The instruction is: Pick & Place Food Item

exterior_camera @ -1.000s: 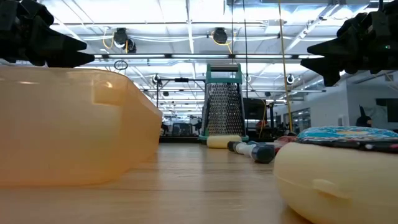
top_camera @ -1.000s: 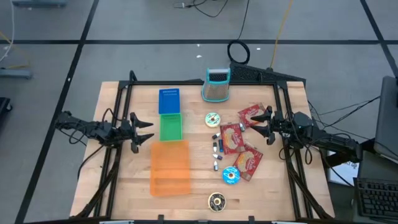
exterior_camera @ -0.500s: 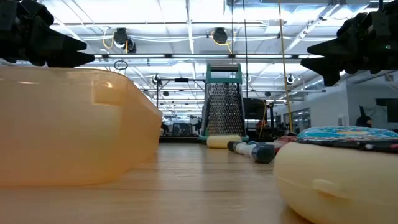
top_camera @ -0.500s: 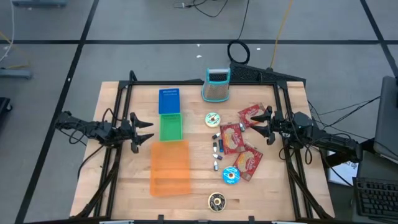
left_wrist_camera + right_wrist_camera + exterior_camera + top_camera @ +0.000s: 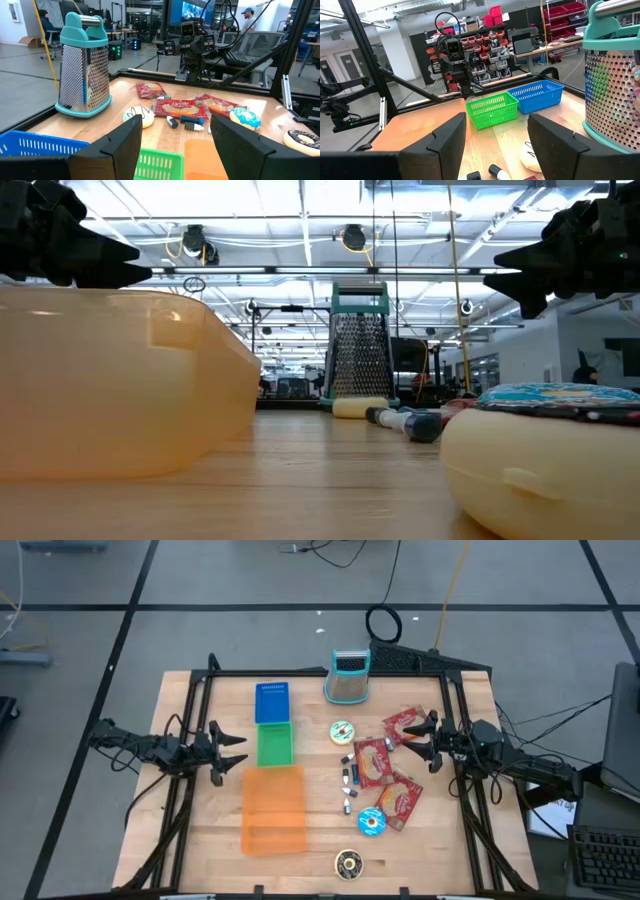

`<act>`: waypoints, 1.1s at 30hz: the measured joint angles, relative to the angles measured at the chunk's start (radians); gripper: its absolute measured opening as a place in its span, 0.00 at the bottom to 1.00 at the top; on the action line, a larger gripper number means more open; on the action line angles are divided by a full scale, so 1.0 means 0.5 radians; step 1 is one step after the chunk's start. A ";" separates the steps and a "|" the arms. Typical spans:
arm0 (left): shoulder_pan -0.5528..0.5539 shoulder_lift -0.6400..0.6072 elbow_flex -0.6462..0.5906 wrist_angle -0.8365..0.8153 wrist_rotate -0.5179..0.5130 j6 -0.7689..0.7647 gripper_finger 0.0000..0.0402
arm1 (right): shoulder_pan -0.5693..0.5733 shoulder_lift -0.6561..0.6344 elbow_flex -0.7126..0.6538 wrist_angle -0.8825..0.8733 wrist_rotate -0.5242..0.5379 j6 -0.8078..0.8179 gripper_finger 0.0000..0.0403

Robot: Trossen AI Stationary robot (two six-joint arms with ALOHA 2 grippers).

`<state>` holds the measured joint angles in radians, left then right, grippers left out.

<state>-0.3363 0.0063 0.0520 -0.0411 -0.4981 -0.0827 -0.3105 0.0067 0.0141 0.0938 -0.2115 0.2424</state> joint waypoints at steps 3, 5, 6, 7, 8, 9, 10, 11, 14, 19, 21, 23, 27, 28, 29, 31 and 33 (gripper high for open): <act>0.000 0.001 0.000 0.000 0.000 0.000 0.59 | 0.000 0.000 0.000 0.000 0.000 0.000 0.50; 0.001 0.001 0.000 0.000 0.000 0.000 0.59 | 0.000 0.000 0.000 0.000 -0.001 0.000 0.50; 0.000 0.001 0.000 0.000 0.000 0.000 0.59 | 0.000 0.001 0.000 0.000 0.000 0.000 0.50; 0.001 0.001 -0.001 0.000 -0.001 0.000 0.59 | 0.000 0.000 0.000 0.000 0.000 0.000 0.50; 0.001 0.001 0.000 0.000 0.000 -0.001 0.59 | 0.000 0.000 0.000 0.000 0.000 0.000 0.50; 0.000 0.000 -0.001 0.000 0.000 0.000 0.59 | 0.000 0.000 0.000 0.000 -0.001 0.000 0.50; 0.000 0.001 0.000 0.000 -0.001 0.000 0.59 | 0.000 0.001 0.000 0.000 -0.001 0.000 0.50; 0.000 0.000 0.000 0.000 0.000 0.000 0.59 | 0.000 0.000 0.000 0.000 -0.001 0.000 0.50; 0.000 0.000 0.000 0.000 0.000 0.000 0.59 | 0.000 0.000 0.000 0.003 0.000 0.000 0.50; 0.000 0.000 -0.001 0.000 0.000 0.000 0.59 | 0.001 0.001 0.000 0.123 -0.005 0.111 0.50; 0.000 0.001 0.000 0.000 0.000 0.000 0.59 | 0.009 0.000 0.000 0.174 -0.002 0.311 0.50; 0.001 0.001 0.000 0.000 0.000 0.000 0.59 | 0.009 0.002 0.000 0.241 0.034 0.431 0.50; 0.000 0.000 0.000 0.000 0.000 0.000 0.59 | 0.009 0.001 0.000 0.350 0.187 0.743 0.50; 0.000 0.000 0.000 0.000 0.000 0.000 0.59 | 0.009 0.001 0.000 0.378 0.209 0.804 0.50; 0.001 0.000 0.000 0.000 0.000 0.000 0.59 | 0.009 0.000 0.000 0.400 0.222 0.836 0.50; 0.001 0.000 -0.001 0.000 0.000 0.000 0.59 | 0.010 0.001 0.000 0.433 0.302 0.838 0.50; 0.000 0.001 0.000 0.000 0.000 0.000 0.59 | 0.010 0.001 0.000 0.441 0.405 0.790 0.50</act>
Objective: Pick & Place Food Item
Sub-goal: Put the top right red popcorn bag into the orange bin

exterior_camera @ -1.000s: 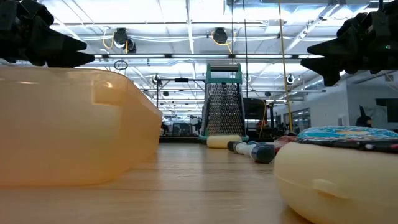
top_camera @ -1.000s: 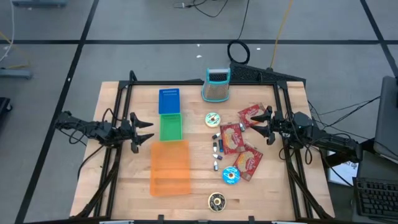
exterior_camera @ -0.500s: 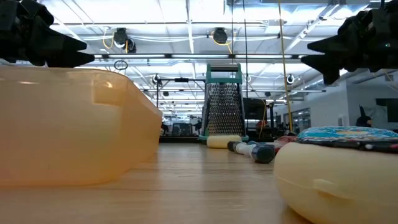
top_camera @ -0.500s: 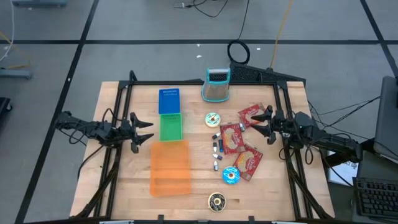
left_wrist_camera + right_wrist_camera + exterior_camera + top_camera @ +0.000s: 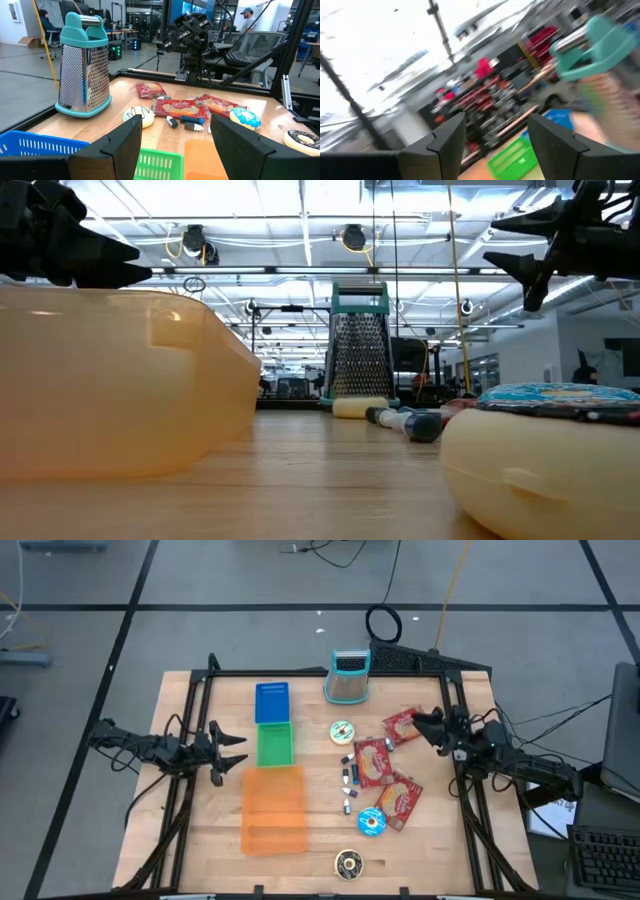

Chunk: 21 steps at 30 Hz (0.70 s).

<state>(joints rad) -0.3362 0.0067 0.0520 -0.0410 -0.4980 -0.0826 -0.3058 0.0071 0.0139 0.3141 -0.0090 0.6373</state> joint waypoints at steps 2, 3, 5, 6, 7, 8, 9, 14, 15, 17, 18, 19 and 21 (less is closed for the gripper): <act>0.001 0.000 -0.001 0.000 0.000 0.000 0.59 | 0.000 0.000 0.000 0.003 0.081 -0.040 0.50; 0.000 -0.001 0.000 0.000 -0.001 0.000 0.59 | 0.000 0.000 0.000 0.009 0.112 -0.043 0.50; 0.001 -0.001 -0.001 0.000 0.000 0.000 0.59 | 0.000 0.000 0.000 0.012 0.128 -0.048 0.50; 0.001 0.000 -0.001 0.000 -0.001 0.000 0.59 | 0.000 0.000 0.000 0.014 0.129 -0.076 0.50; 0.001 -0.001 -0.001 0.000 0.000 0.000 0.59 | -0.001 0.001 0.000 0.032 0.131 -0.149 0.50; 0.000 -0.001 -0.001 0.000 0.000 0.000 0.59 | -0.001 0.000 0.000 0.051 0.131 -0.255 0.50; 0.001 -0.001 -0.001 0.000 0.000 0.000 0.59 | -0.001 0.000 0.000 0.062 0.130 -0.382 0.50; 0.001 0.000 -0.001 0.000 0.000 0.000 0.59 | -0.001 0.038 0.000 0.015 0.129 -0.578 0.50; 0.001 -0.001 -0.001 0.000 0.000 0.000 0.59 | -0.001 0.056 0.000 0.002 0.128 -0.571 0.50; 0.001 -0.001 -0.001 0.000 0.000 0.000 0.59 | -0.001 0.105 0.000 -0.025 0.138 -0.560 0.50; 0.001 -0.001 -0.001 0.000 -0.001 0.000 0.59 | 0.000 0.138 0.001 -0.031 0.167 -0.550 0.50; 0.001 -0.001 -0.001 0.000 0.000 0.000 0.59 | 0.000 0.170 0.001 -0.039 0.208 -0.524 0.50; 0.001 -0.001 -0.001 0.000 -0.001 0.000 0.59 | 0.000 0.258 0.001 -0.039 0.313 -0.466 0.50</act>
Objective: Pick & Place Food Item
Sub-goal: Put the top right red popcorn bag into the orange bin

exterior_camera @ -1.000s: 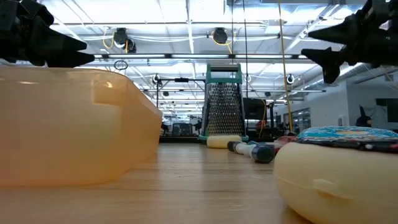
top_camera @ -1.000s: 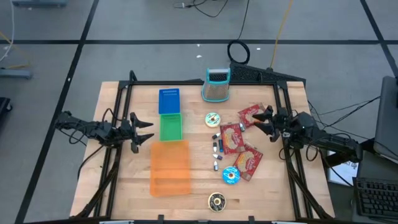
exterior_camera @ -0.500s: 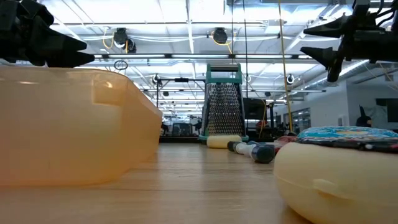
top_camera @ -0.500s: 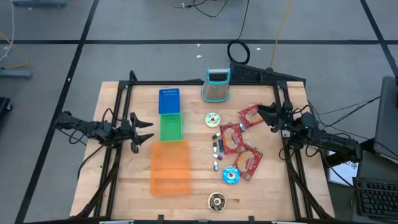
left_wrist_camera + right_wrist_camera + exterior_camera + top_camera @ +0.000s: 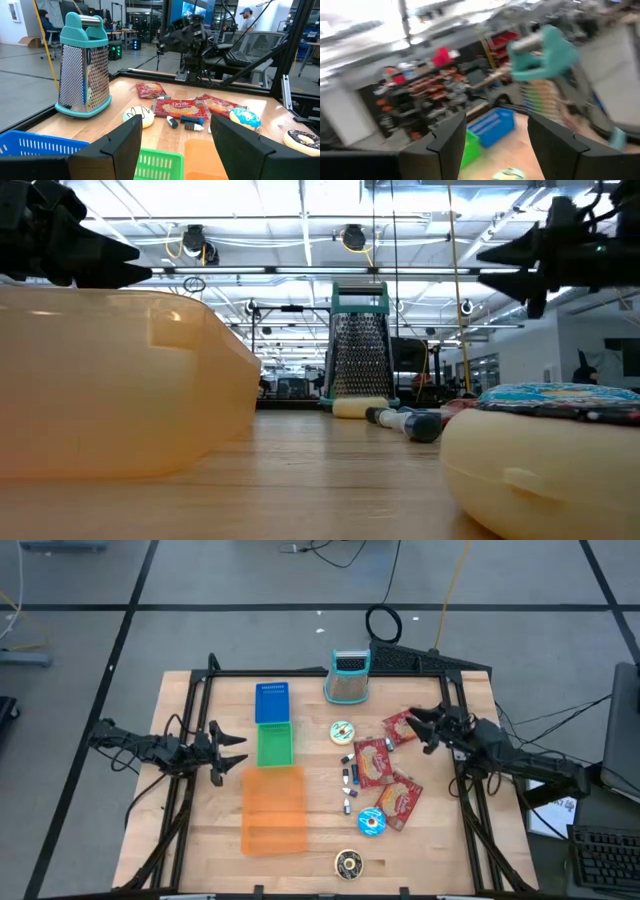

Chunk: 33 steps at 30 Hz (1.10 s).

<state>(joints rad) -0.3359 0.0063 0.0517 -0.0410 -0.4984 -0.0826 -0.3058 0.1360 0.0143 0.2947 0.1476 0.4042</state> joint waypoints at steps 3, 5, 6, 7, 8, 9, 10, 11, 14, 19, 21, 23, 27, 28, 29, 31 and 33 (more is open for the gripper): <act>-0.001 0.001 0.000 0.000 0.001 0.000 0.59 | -0.001 0.173 0.016 -0.012 0.031 0.007 0.52; 0.000 0.000 0.000 0.000 0.000 0.000 0.59 | -0.001 0.329 0.081 -0.123 0.035 0.017 0.54; -0.001 0.001 0.000 0.000 0.001 0.000 0.59 | 0.000 0.415 0.125 -0.225 0.058 0.039 0.56; 0.000 0.000 0.000 0.000 0.000 0.000 0.59 | 0.000 0.505 0.158 -0.353 0.072 0.061 0.58; 0.000 0.000 0.000 0.000 0.001 0.000 0.59 | -0.001 0.608 0.220 -0.487 0.077 0.075 0.60; -0.001 0.001 0.000 0.000 0.000 0.000 0.59 | -0.001 0.708 0.303 -0.559 0.079 0.090 0.62; 0.000 0.000 0.000 0.000 0.001 0.000 0.59 | -0.001 0.799 0.383 -0.615 0.079 0.108 0.64; -0.001 0.000 0.000 0.000 -0.001 0.000 0.59 | 0.000 0.890 0.460 -0.677 0.079 0.119 0.66; 0.000 0.000 0.000 0.000 0.001 0.000 0.59 | 0.000 1.193 0.644 -0.889 0.078 0.133 0.70; 0.000 0.001 0.000 0.000 0.002 0.000 0.59 | -0.001 1.606 0.877 -0.982 0.243 0.040 0.69; 0.000 0.000 0.000 0.000 0.002 0.000 0.59 | -0.001 1.753 0.899 -1.032 0.328 0.005 0.67; 0.000 0.000 0.000 0.000 0.002 0.000 0.59 | -0.011 1.873 0.918 -1.007 0.340 -0.004 0.66; 0.000 0.000 0.000 0.000 0.002 0.000 0.59 | -0.047 2.063 0.924 -1.016 0.335 0.002 0.64; 0.000 0.000 0.000 0.000 0.002 0.000 0.59 | -0.055 2.097 0.922 -1.017 0.333 0.005 0.64; 0.000 0.000 0.000 0.000 0.002 0.000 0.59 | -0.058 2.125 0.923 -1.007 0.334 0.006 0.64; 0.000 0.000 0.000 -0.001 0.002 0.000 0.59 | -0.058 2.179 0.925 -1.003 0.338 0.005 0.64; 0.000 0.000 0.000 0.000 0.002 0.000 0.59 | -0.058 2.220 0.925 -1.012 0.335 0.008 0.63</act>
<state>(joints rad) -0.3359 0.0063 0.0517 -0.0411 -0.4976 -0.0826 -0.3347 1.2460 0.4767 -0.2114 0.3151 0.4083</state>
